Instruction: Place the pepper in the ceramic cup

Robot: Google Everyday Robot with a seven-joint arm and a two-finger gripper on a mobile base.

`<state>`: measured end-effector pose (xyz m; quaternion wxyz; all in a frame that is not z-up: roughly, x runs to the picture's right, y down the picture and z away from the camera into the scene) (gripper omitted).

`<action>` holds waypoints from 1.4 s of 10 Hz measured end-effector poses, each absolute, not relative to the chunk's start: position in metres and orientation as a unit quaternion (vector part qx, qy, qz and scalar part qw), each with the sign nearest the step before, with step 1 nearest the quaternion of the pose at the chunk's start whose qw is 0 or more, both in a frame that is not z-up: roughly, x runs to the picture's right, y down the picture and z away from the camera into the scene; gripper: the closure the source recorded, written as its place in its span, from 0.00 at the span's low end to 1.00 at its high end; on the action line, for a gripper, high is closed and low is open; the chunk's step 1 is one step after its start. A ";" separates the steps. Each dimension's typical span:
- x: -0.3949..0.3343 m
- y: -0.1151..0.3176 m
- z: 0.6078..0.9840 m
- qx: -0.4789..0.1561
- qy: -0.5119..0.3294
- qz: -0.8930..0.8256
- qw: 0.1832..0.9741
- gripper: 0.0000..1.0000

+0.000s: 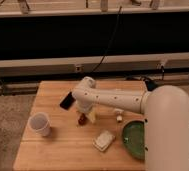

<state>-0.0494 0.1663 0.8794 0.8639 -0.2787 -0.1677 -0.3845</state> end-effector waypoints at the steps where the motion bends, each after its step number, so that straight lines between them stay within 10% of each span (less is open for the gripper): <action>1: -0.048 0.166 0.879 -0.279 -0.167 -0.383 0.865 0.20; 14: -0.050 0.168 0.883 -0.275 -0.171 -0.367 0.872 0.23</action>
